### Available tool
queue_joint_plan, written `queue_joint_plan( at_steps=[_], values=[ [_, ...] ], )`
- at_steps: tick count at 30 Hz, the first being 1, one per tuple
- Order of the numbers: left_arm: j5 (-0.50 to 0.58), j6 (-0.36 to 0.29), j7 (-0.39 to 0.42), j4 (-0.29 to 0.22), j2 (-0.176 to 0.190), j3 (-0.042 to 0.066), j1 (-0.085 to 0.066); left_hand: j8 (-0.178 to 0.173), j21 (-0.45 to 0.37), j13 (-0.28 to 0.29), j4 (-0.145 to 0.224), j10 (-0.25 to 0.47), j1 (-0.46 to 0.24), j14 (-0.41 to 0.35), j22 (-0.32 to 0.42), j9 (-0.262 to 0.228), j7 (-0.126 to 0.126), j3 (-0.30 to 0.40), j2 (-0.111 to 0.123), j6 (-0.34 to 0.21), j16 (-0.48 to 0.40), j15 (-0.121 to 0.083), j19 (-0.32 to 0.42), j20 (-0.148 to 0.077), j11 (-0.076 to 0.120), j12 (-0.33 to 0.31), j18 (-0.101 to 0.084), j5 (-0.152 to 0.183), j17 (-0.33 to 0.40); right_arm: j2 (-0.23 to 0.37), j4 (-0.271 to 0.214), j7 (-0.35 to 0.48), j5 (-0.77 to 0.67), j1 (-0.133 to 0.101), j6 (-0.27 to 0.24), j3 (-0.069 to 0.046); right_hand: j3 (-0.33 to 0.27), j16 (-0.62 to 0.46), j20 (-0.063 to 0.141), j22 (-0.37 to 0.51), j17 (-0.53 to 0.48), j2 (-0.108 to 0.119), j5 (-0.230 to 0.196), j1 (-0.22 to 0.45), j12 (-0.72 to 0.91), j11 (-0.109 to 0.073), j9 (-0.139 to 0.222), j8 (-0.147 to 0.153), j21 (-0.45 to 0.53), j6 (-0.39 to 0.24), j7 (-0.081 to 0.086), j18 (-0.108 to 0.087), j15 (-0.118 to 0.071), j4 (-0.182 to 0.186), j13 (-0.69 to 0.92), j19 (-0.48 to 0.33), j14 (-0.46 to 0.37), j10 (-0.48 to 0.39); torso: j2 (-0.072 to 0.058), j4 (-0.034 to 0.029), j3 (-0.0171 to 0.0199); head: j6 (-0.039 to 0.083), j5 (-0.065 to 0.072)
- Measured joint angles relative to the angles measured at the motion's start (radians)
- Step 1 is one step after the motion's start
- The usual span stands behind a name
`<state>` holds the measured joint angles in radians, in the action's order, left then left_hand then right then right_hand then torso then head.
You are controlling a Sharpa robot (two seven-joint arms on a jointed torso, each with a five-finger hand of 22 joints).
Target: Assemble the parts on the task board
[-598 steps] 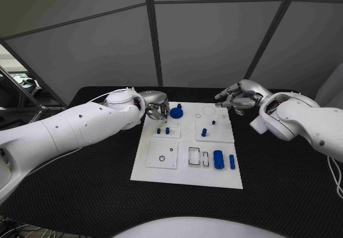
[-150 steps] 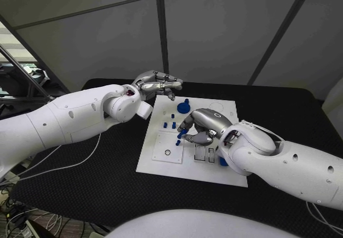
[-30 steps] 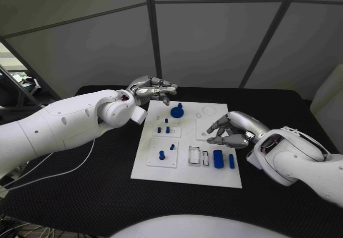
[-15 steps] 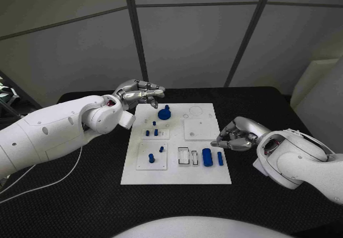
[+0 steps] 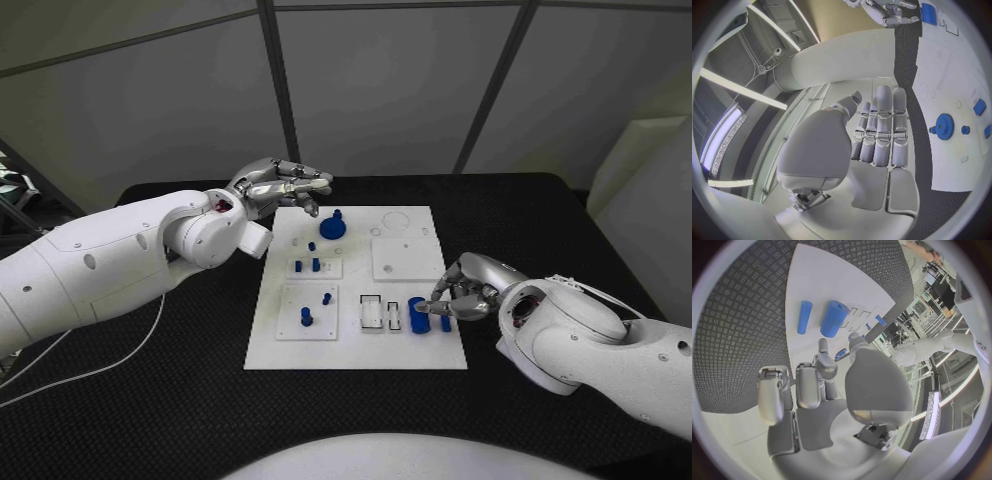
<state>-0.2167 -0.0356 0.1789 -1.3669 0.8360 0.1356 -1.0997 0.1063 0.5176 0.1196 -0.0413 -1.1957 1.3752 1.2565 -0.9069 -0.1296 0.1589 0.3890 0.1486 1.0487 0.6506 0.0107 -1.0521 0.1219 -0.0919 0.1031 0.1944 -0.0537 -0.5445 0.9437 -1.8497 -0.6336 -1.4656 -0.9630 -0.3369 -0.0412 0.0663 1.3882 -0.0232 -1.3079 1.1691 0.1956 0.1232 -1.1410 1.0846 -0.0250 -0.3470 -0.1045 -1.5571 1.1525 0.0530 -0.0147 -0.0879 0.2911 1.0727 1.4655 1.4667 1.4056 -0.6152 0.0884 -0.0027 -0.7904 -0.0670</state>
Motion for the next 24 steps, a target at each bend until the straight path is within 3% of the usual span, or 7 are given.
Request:
queue_joint_plan(
  at_steps=[22, 24],
  values=[
    [0.0, 0.0, 0.0, 0.001, 0.001, 0.0, 0.0, 0.0, 0.0, 0.0, 0.0, 0.0, 0.0, 0.0, 0.001, 0.0, 0.0, 0.0, 0.0, 0.0, 0.0, 0.0, 0.0, 0.0, 0.0, 0.0, 0.0, 0.0, 0.0, -0.065, 0.069, -0.037, -0.046, 0.019, 0.049, 0.006, -0.009, 0.008, 0.0, 0.0, 0.02, -0.014, 0.008, -0.014, 0.01, 0.0, -0.022, 0.0, -0.006, 0.0, 0.0, 0.0, 0.0, -0.002, 0.019, 0.0, 0.0, 0.0, 0.0, 0.0, -0.0007, -0.005, -0.004],
    [0.0, 0.001, 0.0, 0.001, 0.001, 0.0, 0.0, 0.0, 0.0, 0.0, -0.001, 0.0, 0.0, 0.0, 0.001, 0.0, 0.0, -0.001, 0.0, 0.0, 0.0, 0.0, 0.0, 0.0, 0.0, 0.0, 0.0, 0.0, 0.0, -0.07, 0.072, -0.04, -0.049, 0.022, 0.058, 0.011, -0.009, 0.008, 0.0, 0.0, 0.023, -0.014, 0.008, -0.014, 0.014, 0.0, -0.024, 0.0, -0.006, 0.0, 0.0, 0.0, 0.0, -0.002, 0.022, 0.0, 0.0, 0.0, 0.0, 0.0001, -0.0008, -0.006, -0.004]
  ],
)
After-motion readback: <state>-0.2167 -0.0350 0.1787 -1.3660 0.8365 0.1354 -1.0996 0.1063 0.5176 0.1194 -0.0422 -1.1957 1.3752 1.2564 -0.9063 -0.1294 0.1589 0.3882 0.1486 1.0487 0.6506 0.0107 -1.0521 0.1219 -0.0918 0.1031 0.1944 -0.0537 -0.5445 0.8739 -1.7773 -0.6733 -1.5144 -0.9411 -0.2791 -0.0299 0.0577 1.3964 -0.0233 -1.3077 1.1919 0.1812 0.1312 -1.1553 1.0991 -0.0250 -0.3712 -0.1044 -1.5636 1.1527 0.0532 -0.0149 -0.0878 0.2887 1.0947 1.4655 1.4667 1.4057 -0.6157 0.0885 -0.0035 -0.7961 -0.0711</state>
